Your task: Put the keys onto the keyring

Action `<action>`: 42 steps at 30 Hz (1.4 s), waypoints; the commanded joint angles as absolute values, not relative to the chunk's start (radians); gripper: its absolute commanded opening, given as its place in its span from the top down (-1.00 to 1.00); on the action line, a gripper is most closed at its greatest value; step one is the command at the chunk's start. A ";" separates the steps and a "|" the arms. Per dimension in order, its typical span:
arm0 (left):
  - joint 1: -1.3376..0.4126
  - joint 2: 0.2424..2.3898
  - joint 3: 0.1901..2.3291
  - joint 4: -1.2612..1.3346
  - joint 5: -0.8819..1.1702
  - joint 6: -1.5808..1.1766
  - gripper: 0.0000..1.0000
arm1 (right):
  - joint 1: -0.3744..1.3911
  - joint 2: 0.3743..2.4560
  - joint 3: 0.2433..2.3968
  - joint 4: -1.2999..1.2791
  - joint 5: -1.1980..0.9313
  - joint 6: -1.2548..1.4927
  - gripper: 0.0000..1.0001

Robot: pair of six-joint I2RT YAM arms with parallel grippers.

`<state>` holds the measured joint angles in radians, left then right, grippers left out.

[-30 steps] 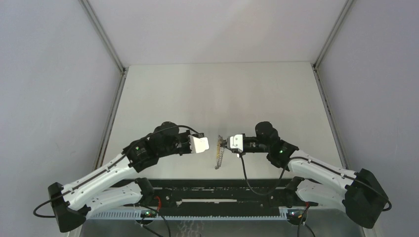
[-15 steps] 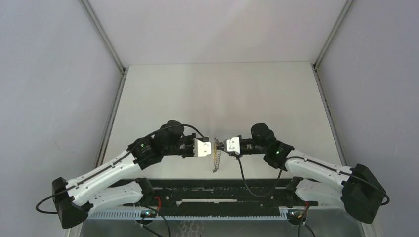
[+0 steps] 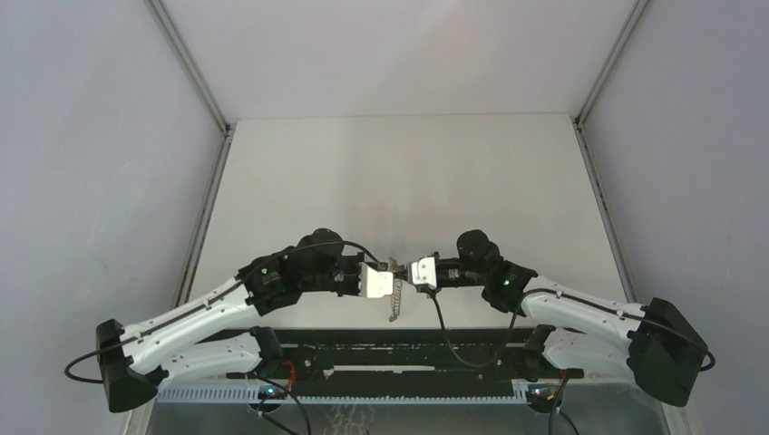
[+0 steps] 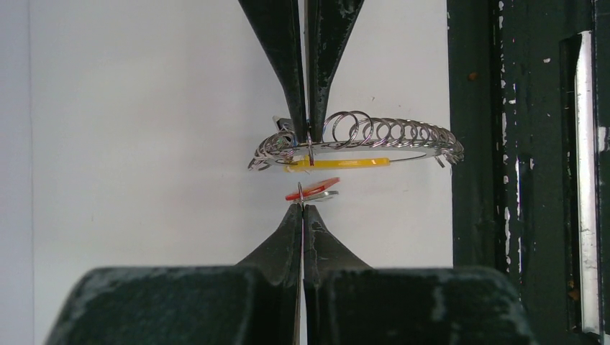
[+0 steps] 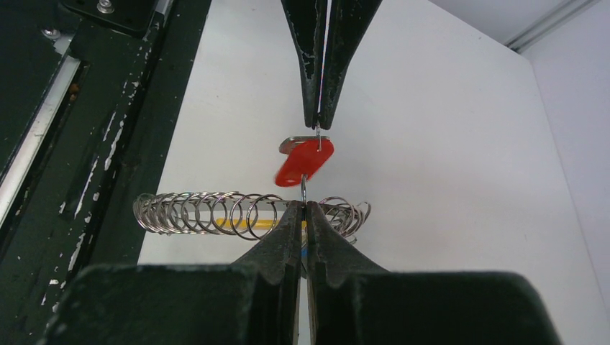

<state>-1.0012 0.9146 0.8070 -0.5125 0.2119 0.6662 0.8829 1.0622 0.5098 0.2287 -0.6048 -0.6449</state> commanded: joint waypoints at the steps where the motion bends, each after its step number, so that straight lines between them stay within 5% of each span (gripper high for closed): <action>1: -1.018 0.914 0.865 -0.499 0.191 0.683 1.00 | 0.906 1.061 0.555 0.290 -0.564 -0.675 1.00; 42: -1.029 0.931 0.857 -0.485 0.215 0.663 0.99 | 0.974 1.038 0.555 0.303 -0.455 -0.715 1.00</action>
<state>-1.0222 0.9295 0.8070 -0.5152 0.2047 0.6651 0.9604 1.0695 0.5098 0.2363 -0.4534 -0.7006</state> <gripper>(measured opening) 0.006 0.007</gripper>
